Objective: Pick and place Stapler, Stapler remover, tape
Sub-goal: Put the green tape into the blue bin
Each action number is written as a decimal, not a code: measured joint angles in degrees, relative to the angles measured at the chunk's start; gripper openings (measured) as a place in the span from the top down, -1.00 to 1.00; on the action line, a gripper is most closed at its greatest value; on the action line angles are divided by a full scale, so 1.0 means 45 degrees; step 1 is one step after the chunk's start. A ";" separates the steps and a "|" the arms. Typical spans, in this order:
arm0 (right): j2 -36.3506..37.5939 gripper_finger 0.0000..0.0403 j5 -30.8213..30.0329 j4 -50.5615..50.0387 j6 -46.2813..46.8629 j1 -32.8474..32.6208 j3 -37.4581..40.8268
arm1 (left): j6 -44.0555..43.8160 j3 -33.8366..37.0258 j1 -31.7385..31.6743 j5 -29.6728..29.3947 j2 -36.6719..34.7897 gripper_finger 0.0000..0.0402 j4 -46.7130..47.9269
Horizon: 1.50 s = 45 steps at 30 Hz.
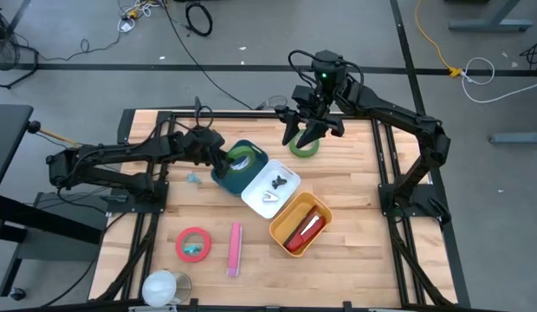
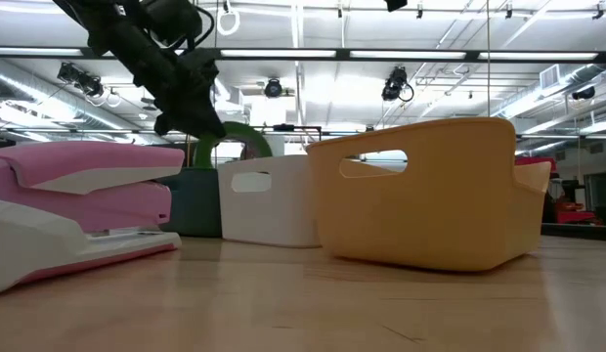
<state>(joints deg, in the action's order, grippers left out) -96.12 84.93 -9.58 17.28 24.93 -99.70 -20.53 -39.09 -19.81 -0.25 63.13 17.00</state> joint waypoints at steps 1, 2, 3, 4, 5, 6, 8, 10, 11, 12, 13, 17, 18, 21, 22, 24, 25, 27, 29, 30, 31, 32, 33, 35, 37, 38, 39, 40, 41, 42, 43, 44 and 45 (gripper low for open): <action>0.0000 0.11 0.0000 -0.0001 0.0000 0.0000 0.0000 | 0.0000 0.0000 0.0000 -0.0116 0.0000 0.39 0.0071; 0.0000 0.11 0.0003 -0.0001 -0.0005 0.0000 0.0000 | -0.0002 0.0000 0.0000 -0.0265 0.0000 0.40 0.0186; 0.0000 0.11 0.0000 0.0003 -0.0005 0.0000 0.0000 | -0.0044 0.0000 0.0000 -0.0375 0.0000 0.40 0.0324; 0.0000 0.11 0.0000 0.0000 -0.0005 0.0000 0.0000 | -0.0094 0.0000 0.0000 -0.0473 0.0000 0.40 0.0432; 0.0000 0.11 0.0000 -0.0011 -0.0005 0.0000 0.0000 | -0.0225 0.0000 0.0000 -0.0519 0.0000 0.40 0.0507; 0.0000 0.11 0.0000 -0.0030 -0.0006 0.0000 0.0000 | -0.0304 0.0000 0.0000 -0.0539 0.0000 0.39 0.0546; 0.0000 0.11 0.0000 -0.0079 -0.0029 0.0000 0.0000 | -0.0316 0.0000 0.0000 -0.0571 0.0000 0.37 0.0677; 0.0000 0.11 0.0000 -0.0088 -0.0044 0.0000 0.0000 | -0.0402 0.0000 0.0000 -0.0572 0.0000 0.36 0.0853; 0.0000 0.11 0.0000 -0.0088 -0.0058 0.0000 0.0000 | -0.0487 0.0000 0.0000 -0.0569 0.0000 0.36 0.0936; 0.0000 0.11 0.0000 -0.0087 -0.0068 0.0000 0.0000 | -0.0594 0.0000 0.0000 -0.0569 0.0000 0.36 0.0993; 0.0000 0.11 0.0000 -0.0087 -0.0069 0.0000 0.0000 | -0.0617 0.0000 0.0000 -0.0569 0.0000 0.36 0.1039; 0.0000 0.11 0.0000 -0.0084 -0.0068 0.0000 0.0000 | -0.0627 0.0000 0.0000 -0.0569 0.0000 0.37 0.1045; 0.0000 0.11 -0.0011 -0.0084 -0.0068 0.0000 0.0000 | -0.0627 0.0000 0.0000 -0.0569 0.0000 0.36 0.1044; 0.0000 0.11 -0.0221 -0.0100 -0.0113 -0.0001 0.0000 | -0.0627 0.0000 0.0000 -0.0569 0.0000 0.32 0.1042; 0.0000 0.11 -0.0282 -0.0114 -0.0164 -0.0005 0.0000 | -0.0641 0.0000 0.0000 -0.0573 0.0000 0.30 0.1037; 0.0000 0.11 -0.0335 -0.0201 -0.0295 -0.0005 0.0000 | -0.0751 0.0000 0.0000 -0.0694 0.0000 0.24 0.1000; 0.0000 0.11 -0.0340 -0.0237 -0.0321 -0.0005 0.0000 | -0.0823 0.0000 0.0000 -0.0741 0.0000 0.21 0.1000; 0.0000 0.11 -0.0340 -0.0295 -0.0330 -0.0005 0.0000 | -0.0879 0.0000 0.0000 -0.0798 0.0000 0.11 0.1004; 0.0000 0.11 -0.0340 -0.0297 -0.0335 -0.0005 0.0000 | -0.0899 0.0000 0.0000 -0.0799 0.0000 0.00 0.0996; 0.0000 0.11 -0.0340 -0.0302 -0.0354 -0.0005 0.0000 | -0.0888 0.0000 0.0000 -0.0803 0.0000 -0.06 0.0981; 0.0000 0.11 -0.0340 -0.0302 -0.0388 -0.0005 0.0000 | -0.0863 -0.0001 0.0000 -0.0798 0.0000 -0.10 0.0917; 0.0000 0.11 -0.0347 -0.0302 -0.0423 -0.0005 0.0000 | -0.0774 0.0000 0.0000 -0.0798 0.0000 -0.15 0.0799; 0.0000 0.11 -0.0426 -0.0302 -0.0428 -0.0005 0.0000 | -0.0673 0.0000 0.0000 -0.0801 0.0000 -0.18 0.0627; 0.0000 0.11 -0.0746 -0.0302 -0.0459 0.0000 0.0000 | -0.0557 -0.0002 0.0000 -0.0772 0.0000 -0.22 0.0217; 0.0000 0.11 -0.1026 -0.0302 -0.0517 0.0029 0.0000 | -0.0534 0.0000 0.0000 -0.0612 0.0000 -0.24 -0.0405; 0.0000 0.11 -0.1126 -0.0302 -0.0594 0.0058 0.0000 | -0.0525 0.0000 0.0000 -0.0531 0.0000 -0.24 -0.0786; 0.0000 0.11 -0.1166 -0.0302 -0.0621 0.0087 0.0000 | -0.0528 0.0000 0.0000 -0.0421 0.0000 -0.24 -0.1145; 0.0000 0.11 -0.1225 -0.0302 -0.0625 0.0121 0.0000 | -0.0525 0.0000 0.0000 -0.0300 0.0000 -0.23 -0.1512; 0.0000 0.11 -0.1345 -0.0302 -0.0622 0.0160 0.0000 | -0.0525 0.0000 0.0000 -0.0156 0.0000 -0.22 -0.1882; 0.0000 0.11 -0.1465 -0.0302 -0.0623 0.0216 0.0000 | -0.0525 -0.0002 0.0000 -0.0007 0.0000 -0.21 -0.2228; 0.0000 0.11 -0.1498 -0.0305 -0.0624 0.0274 0.0000 | -0.0524 -0.0005 0.0005 0.0140 0.0000 -0.20 -0.2556; 0.0000 0.11 -0.1532 -0.0307 -0.0627 0.0323 0.0000 | -0.0523 -0.0005 0.0019 0.0269 0.0000 -0.19 -0.2872; 0.0000 0.11 -0.1589 -0.0320 -0.0627 0.0390 0.0000 | -0.0523 -0.0005 0.0019 0.0377 0.0000 -0.18 -0.3179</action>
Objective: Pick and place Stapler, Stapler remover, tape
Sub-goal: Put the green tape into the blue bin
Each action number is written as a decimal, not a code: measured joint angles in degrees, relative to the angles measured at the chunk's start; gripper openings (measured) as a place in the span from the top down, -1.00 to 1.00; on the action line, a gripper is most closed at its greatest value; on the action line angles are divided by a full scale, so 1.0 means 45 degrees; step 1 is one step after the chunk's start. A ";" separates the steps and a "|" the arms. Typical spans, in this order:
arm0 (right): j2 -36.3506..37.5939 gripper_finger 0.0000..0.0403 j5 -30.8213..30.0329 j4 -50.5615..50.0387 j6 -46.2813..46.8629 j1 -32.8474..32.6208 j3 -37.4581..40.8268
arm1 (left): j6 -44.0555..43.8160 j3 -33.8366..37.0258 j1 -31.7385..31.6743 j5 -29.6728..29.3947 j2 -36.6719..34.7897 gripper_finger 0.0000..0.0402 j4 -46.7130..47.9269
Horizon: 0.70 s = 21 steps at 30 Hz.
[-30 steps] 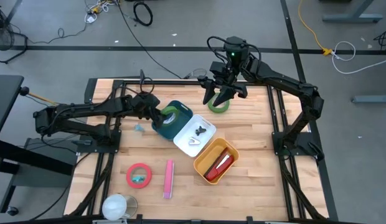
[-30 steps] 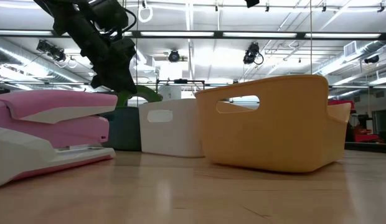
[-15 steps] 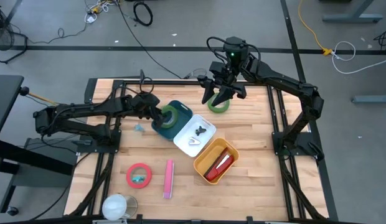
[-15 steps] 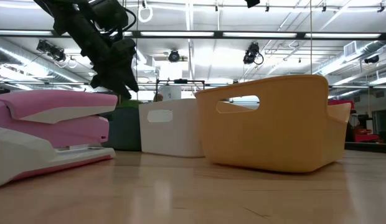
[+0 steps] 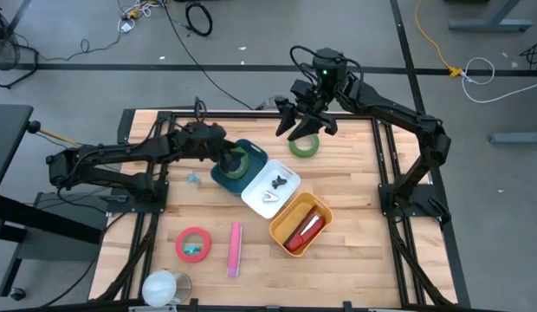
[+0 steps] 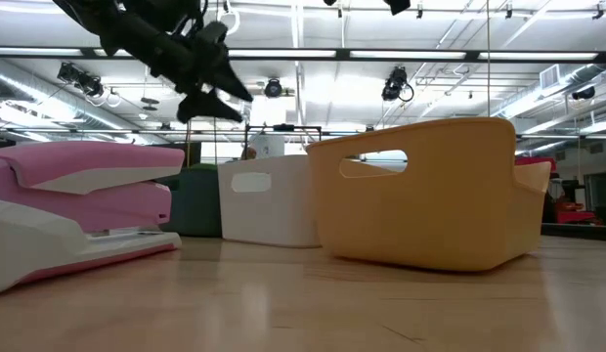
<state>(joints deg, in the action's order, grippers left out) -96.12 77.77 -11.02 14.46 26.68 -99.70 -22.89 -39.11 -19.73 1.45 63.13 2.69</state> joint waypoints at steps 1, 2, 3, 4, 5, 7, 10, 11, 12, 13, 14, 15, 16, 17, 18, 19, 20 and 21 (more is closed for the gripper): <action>0.0000 0.11 -0.0154 -0.0020 -0.0004 0.0070 0.0000 | 0.0000 0.0000 0.0000 0.0105 0.0000 -0.17 -0.0324; 0.0000 0.11 -0.0275 -0.0029 -0.0005 0.0148 0.0000 | 0.0000 0.0005 0.0000 0.0243 0.0000 -0.17 -0.0667; 0.0000 0.11 -0.0336 -0.0057 -0.0011 0.0216 0.0000 | 0.0018 0.0000 -0.0005 0.0399 0.0000 -0.17 -0.1007; 0.0000 0.11 -0.0513 -0.0079 -0.0051 0.0296 0.0000 | 0.0032 0.0000 -0.0003 0.0522 0.0000 -0.17 -0.1343; 0.0000 0.11 -0.0584 -0.0082 -0.0108 0.0368 0.0000 | 0.0038 0.0000 0.0000 0.0634 0.0000 -0.17 -0.1675; 0.0000 0.11 -0.0749 -0.0182 -0.0288 0.0518 0.0000 | 0.0040 0.0000 0.0008 0.0792 0.0000 -0.16 -0.2254; 0.0000 0.11 -0.0868 -0.0528 -0.0639 0.0789 0.0000 | 0.0042 0.0000 0.0024 0.0886 0.0000 -0.16 -0.3071; 0.0000 0.11 -0.0918 -0.0733 -0.0789 0.0894 0.0000 | 0.0038 0.0000 0.0020 0.0963 0.0000 -0.16 -0.3269; 0.0000 0.11 -0.1038 -0.1024 -0.1012 0.0994 0.0000 | 0.0041 0.0000 0.0019 0.1009 0.0000 -0.16 -0.3435; 0.0000 0.11 -0.1296 -0.1353 -0.1288 0.1080 0.0000 | 0.0046 0.0000 0.0019 0.1048 0.0000 -0.16 -0.3565; 0.0000 0.11 -0.1588 -0.1712 -0.1609 0.1163 0.0000 | 0.0134 0.0000 0.0021 0.1074 0.0000 -0.16 -0.3679; 0.0000 0.11 -0.1909 -0.2110 -0.1966 0.1226 0.0000 | 0.0278 0.0000 0.0029 0.1077 0.0000 -0.16 -0.3746; 0.0000 0.11 -0.2243 -0.2500 -0.2358 0.1294 0.0000 | 0.0520 0.0000 0.0070 0.1074 0.0000 -0.16 -0.3755; 0.0000 0.11 -0.2569 -0.2904 -0.2731 0.1385 0.0000 | 0.0727 0.0000 0.0099 0.1074 0.0000 -0.16 -0.3758; 0.0000 0.11 -0.2904 -0.3307 -0.3100 0.1481 0.0000 | 0.0946 0.0000 0.0128 0.1074 0.0000 -0.16 -0.3770; 0.0000 0.11 -0.3249 -0.3730 -0.3509 0.1567 0.0000 | 0.1179 0.0000 0.0161 0.1076 0.0000 -0.16 -0.3796; 0.0000 0.11 -0.3604 -0.4122 -0.3882 0.1630 0.0000 | 0.1228 0.0000 0.0185 0.1074 0.0000 -0.16 -0.3834; 0.0000 0.11 -0.3989 -0.4522 -0.4290 0.1678 0.0000 | 0.1238 0.0000 0.0211 0.1074 0.0000 -0.16 -0.3822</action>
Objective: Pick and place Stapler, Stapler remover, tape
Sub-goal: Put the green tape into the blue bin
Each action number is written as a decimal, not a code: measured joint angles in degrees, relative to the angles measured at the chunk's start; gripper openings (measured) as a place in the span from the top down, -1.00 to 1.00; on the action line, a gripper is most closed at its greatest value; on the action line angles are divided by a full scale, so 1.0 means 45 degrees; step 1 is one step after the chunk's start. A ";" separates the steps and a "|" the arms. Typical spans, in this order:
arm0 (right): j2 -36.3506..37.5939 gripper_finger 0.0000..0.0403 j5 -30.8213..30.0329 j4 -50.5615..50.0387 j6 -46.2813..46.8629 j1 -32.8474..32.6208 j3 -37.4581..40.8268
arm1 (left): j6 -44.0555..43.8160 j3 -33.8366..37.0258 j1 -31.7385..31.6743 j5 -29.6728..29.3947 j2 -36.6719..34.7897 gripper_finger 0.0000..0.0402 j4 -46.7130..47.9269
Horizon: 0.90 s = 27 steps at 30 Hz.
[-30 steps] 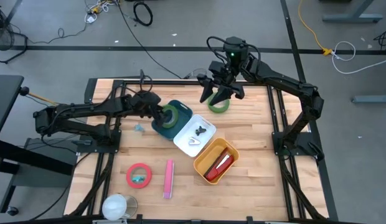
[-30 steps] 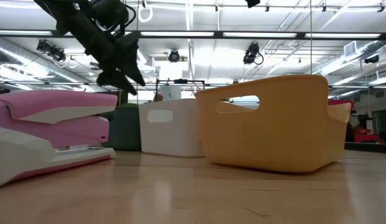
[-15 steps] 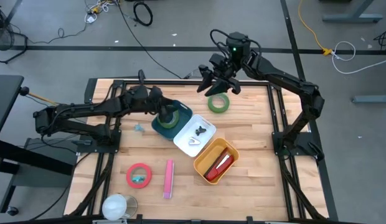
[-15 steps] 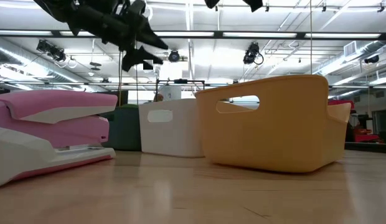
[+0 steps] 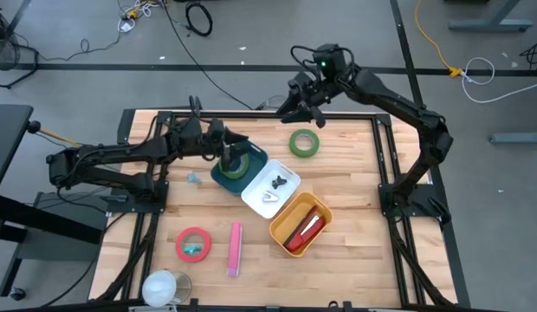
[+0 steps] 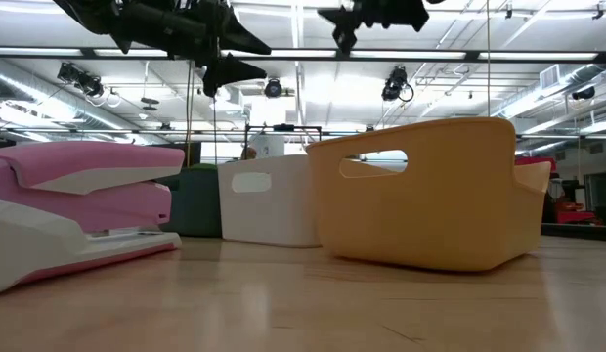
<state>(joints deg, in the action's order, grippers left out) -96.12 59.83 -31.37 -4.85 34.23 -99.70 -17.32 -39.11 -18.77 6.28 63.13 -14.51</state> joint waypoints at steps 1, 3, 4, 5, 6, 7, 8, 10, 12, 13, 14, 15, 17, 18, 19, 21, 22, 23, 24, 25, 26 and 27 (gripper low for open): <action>0.0000 0.11 -0.0434 -0.0392 -0.0415 0.0053 0.0000 | 0.0003 0.0000 0.0007 0.0003 0.0000 -0.16 0.0007; 0.0000 0.11 -0.1385 -0.1186 -0.1226 0.0084 0.0000 | 0.0064 0.0000 0.0007 0.0005 0.0000 -0.16 0.0012; 0.0000 0.11 -0.1920 -0.1569 -0.1644 0.0084 0.0000 | 0.0131 0.0000 0.0007 -0.0003 0.0000 -0.16 0.0016; 0.0000 0.11 -0.2436 -0.1918 -0.2056 0.0077 0.0000 | 0.0215 0.0000 0.0007 -0.0018 0.0000 -0.16 0.0016; 0.0000 0.11 -0.2895 -0.2229 -0.2447 0.0069 0.0000 | 0.0295 0.0000 0.0007 -0.0027 0.0000 -0.16 0.0021; 0.0000 0.11 -0.3325 -0.2524 -0.2776 0.0069 0.0000 | 0.0354 0.0000 0.0005 -0.0056 0.0000 -0.16 0.0016; 0.0000 0.11 -0.3680 -0.2784 -0.3064 0.0069 0.0000 | 0.0418 0.0000 0.0002 -0.0107 0.0000 -0.16 0.0021; 0.0000 0.11 -0.4222 -0.3201 -0.3514 0.0069 0.0000 | 0.0471 0.0000 -0.0007 -0.0117 0.0000 -0.16 0.0026; 0.0000 0.11 -0.4612 -0.3504 -0.3759 0.0069 0.0000 | 0.0480 0.0000 -0.0007 -0.0121 0.0000 -0.16 0.0026; 0.0000 0.11 -0.4768 -0.3641 -0.3821 0.0069 0.0000 | 0.0479 0.0000 -0.0007 -0.0125 0.0000 -0.16 0.0026; 0.0000 0.11 -0.4908 -0.3747 -0.3860 0.0069 0.0000 | 0.0480 0.0000 -0.0007 -0.0142 0.0000 -0.16 0.0026; 0.0000 0.11 -0.4996 -0.3868 -0.3939 0.0069 0.0000 | 0.0480 0.0000 -0.0007 -0.0151 0.0000 -0.16 0.0026; 0.0000 0.11 -0.5389 -0.4157 -0.4178 0.0069 0.0000 | 0.0476 0.0000 -0.0007 -0.0151 0.0000 -0.16 0.0026; 0.0000 0.11 -0.5689 -0.4312 -0.4343 0.0069 0.0000 | 0.0478 -0.0003 -0.0007 -0.0151 0.0000 -0.16 0.0030; 0.0000 0.11 -0.6032 -0.4487 -0.4495 0.0069 0.0000 | 0.0476 -0.0060 -0.0007 -0.0148 0.0000 -0.16 0.0134; 0.0000 0.11 -0.6757 -0.4798 -0.4885 0.0064 0.0000 | 0.0646 -0.0385 -0.0007 -0.0151 0.0005 -0.16 0.0484; 0.0000 0.11 -0.7125 -0.4943 -0.5053 0.0055 0.0000 | 0.0895 -0.0671 -0.0005 -0.0151 0.0005 -0.15 0.0808; 0.0000 0.11 -0.7482 -0.5064 -0.5224 0.0055 0.0000 | 0.1174 -0.0991 -0.0002 -0.0159 0.0005 -0.14 0.1204; 0.0000 0.11 -0.7894 -0.5153 -0.5386 0.0050 0.0000 | 0.1452 -0.1319 -0.0002 -0.0219 0.0005 -0.12 0.1699; 0.0000 0.11 -0.8283 -0.5243 -0.5526 0.0045 0.0000 | 0.1726 -0.1651 0.0006 -0.0387 0.0005 -0.11 0.2330; 0.0000 0.11 -0.8640 -0.5354 -0.5697 0.0045 0.0000 | 0.1994 -0.2002 0.0007 -0.0592 0.0005 -0.09 0.2933; 0.0000 0.11 -0.8989 -0.5471 -0.5845 0.0043 0.0000 | 0.2221 -0.2375 0.0007 -0.0792 0.0005 -0.07 0.3493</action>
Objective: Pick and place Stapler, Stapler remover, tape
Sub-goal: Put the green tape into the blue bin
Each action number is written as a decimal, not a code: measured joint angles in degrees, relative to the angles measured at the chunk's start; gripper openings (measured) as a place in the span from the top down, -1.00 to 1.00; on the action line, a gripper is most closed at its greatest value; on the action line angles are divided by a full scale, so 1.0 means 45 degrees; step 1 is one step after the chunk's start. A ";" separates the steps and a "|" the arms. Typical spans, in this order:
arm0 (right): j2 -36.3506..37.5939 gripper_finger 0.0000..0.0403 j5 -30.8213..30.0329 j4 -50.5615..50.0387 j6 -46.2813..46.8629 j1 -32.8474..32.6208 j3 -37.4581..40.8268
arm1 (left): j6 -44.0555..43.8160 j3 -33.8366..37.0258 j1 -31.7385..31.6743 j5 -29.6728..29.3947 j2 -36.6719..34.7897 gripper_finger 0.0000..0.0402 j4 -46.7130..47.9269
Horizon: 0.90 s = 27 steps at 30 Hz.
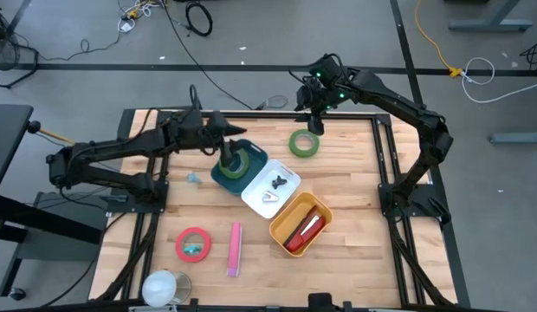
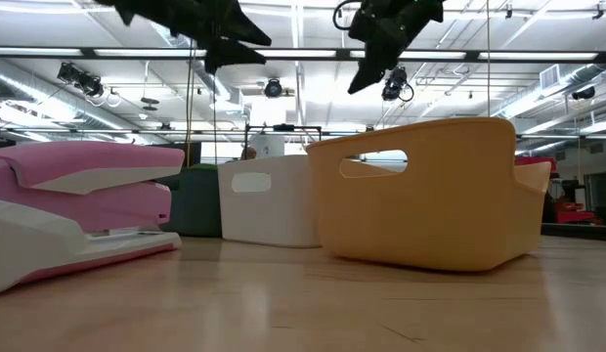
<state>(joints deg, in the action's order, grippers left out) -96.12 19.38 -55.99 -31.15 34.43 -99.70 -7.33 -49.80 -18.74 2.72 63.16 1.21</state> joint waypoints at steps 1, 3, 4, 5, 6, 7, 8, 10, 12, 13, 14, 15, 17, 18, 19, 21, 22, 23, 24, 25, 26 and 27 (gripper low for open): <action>0.0000 0.11 -0.0281 -0.0114 -0.0154 0.0001 0.0000 | 0.0213 -0.0383 -0.0009 -0.0198 0.0000 -0.05 0.0532; 0.0000 0.11 -0.0783 -0.0399 -0.0463 0.0002 0.0000 | 0.0741 -0.1061 -0.0014 -0.0501 -0.0005 -0.02 0.1342; 0.0000 0.11 -0.0972 -0.0562 -0.0574 0.0002 0.0000 | 0.0920 -0.1368 -0.0010 -0.0612 -0.0005 0.00 0.1733; 0.0000 0.11 -0.1111 -0.0707 -0.0679 -0.0003 0.0000 | 0.1135 -0.1622 -0.0010 -0.0657 -0.0005 0.02 0.2009; 0.0000 0.11 -0.1262 -0.0836 -0.0787 -0.0003 0.0000 | 0.1295 -0.1862 -0.0010 -0.0690 -0.0005 0.03 0.2175; 0.0000 0.11 -0.1346 -0.0953 -0.0894 -0.0003 0.0000 | 0.1427 -0.2088 -0.0010 -0.0697 -0.0005 0.04 0.2299; 0.0000 0.11 -0.1507 -0.1087 -0.1028 -0.0003 0.0000 | 0.1507 -0.2260 -0.0010 -0.0697 -0.0007 0.05 0.2364; 0.0000 0.11 -0.1726 -0.1336 -0.1248 -0.0003 0.0000 | 0.1554 -0.2439 -0.0010 -0.0694 -0.0010 0.06 0.2406; 0.0000 0.11 -0.1880 -0.1526 -0.1453 -0.0003 0.0000 | 0.1557 -0.2463 0.0000 -0.0689 -0.0010 0.07 0.2414; 0.0000 0.11 -0.1882 -0.1549 -0.1540 -0.0003 0.0002 | 0.1557 -0.2463 -0.0005 -0.0694 -0.0010 0.07 0.2426; 0.0000 0.11 -0.1884 -0.1524 -0.1598 -0.0003 0.0043 | 0.1557 -0.2463 -0.0005 -0.0694 -0.0010 0.08 0.2500; 0.0000 0.11 -0.1884 -0.1521 -0.1649 -0.0003 0.0108 | 0.1557 -0.2463 -0.0005 -0.0669 -0.0010 0.08 0.2592; 0.0000 0.11 -0.1884 -0.1516 -0.1814 -0.0003 0.0361 | 0.1562 -0.2463 -0.0005 -0.0490 -0.0010 0.08 0.2817; 0.0000 0.11 -0.1895 -0.1491 -0.1921 -0.0003 0.0577 | 0.1560 -0.2463 -0.0005 -0.0401 -0.0005 0.08 0.2869; 0.0000 0.11 -0.1989 -0.1427 -0.2012 -0.0003 0.0845 | 0.1539 -0.2463 -0.0005 -0.0339 -0.0005 0.08 0.2906; 0.0000 0.11 -0.2197 -0.1261 -0.2196 -0.0003 0.1480 | 0.1455 -0.2463 0.0000 -0.0315 -0.0005 0.08 0.2920; 0.0000 0.11 -0.2258 -0.1081 -0.2252 -0.0008 0.1851 | 0.1451 -0.2463 0.0000 -0.0315 -0.0005 0.08 0.2920; 0.0000 0.11 -0.2327 -0.0806 -0.2286 -0.0004 0.2252 | 0.1451 -0.2463 0.0000 -0.0319 -0.0005 0.08 0.2915; 0.0000 0.11 -0.2389 -0.0516 -0.2289 -0.0008 0.2664 | 0.1451 -0.2463 0.0000 -0.0315 -0.0005 0.08 0.2908; 0.0000 0.11 -0.2464 -0.0308 -0.2294 -0.0007 0.3076 | 0.1451 -0.2463 0.0000 -0.0315 -0.0005 0.08 0.2894; 0.0000 0.11 -0.2553 -0.0080 -0.2299 -0.0007 0.3463 | 0.1451 -0.2463 0.0000 -0.0318 -0.0005 0.08 0.2879; 0.0000 0.11 -0.2663 0.0300 -0.2313 -0.0007 0.3890 | 0.1455 -0.2463 0.0000 -0.0315 -0.0005 0.08 0.2873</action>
<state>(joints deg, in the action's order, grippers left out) -96.12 7.39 -54.63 -41.56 34.39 -82.19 -0.78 -60.88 -18.74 1.30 63.13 14.14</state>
